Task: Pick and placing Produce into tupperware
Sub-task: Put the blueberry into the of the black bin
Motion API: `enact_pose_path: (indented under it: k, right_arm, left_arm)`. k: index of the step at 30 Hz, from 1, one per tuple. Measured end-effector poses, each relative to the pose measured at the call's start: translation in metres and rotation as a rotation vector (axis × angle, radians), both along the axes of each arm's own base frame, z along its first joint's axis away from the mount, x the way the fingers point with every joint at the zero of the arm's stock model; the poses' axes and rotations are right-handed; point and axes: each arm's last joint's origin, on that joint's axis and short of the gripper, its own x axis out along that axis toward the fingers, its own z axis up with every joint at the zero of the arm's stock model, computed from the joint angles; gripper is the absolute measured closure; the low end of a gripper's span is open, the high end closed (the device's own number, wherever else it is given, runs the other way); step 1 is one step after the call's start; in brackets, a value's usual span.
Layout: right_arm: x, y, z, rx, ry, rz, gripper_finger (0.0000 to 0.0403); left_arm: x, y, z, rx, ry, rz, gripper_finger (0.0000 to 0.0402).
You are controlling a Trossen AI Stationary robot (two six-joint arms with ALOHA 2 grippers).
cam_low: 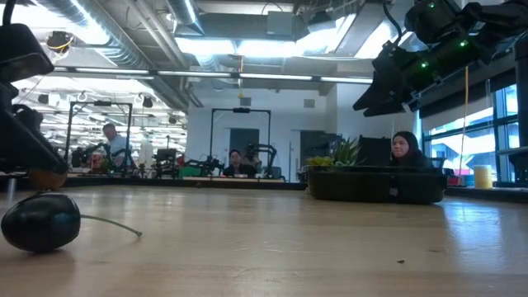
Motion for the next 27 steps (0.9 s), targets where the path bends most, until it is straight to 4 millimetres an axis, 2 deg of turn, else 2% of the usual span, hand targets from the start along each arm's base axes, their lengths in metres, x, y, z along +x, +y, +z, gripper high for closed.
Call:
enact_pose_path:
  k: [9, 15, 27]
  right_arm:
    - [0.000, 0.000, 0.000, 0.025, -0.020, -0.014, 0.0135]
    - [0.000, 0.000, 0.000, 0.024, -0.022, -0.013, 0.0135]
    - [0.000, 0.000, 0.000, 0.021, -0.021, -0.012, 0.0135]
  left_arm:
    - [0.003, 0.004, -0.004, -0.010, 0.075, 0.001, 0.0192]
    - [0.008, 0.008, -0.015, -0.009, 0.154, 0.027, 0.0192]
    - [0.008, 0.005, -0.019, -0.025, 0.136, 0.040, 0.0192]
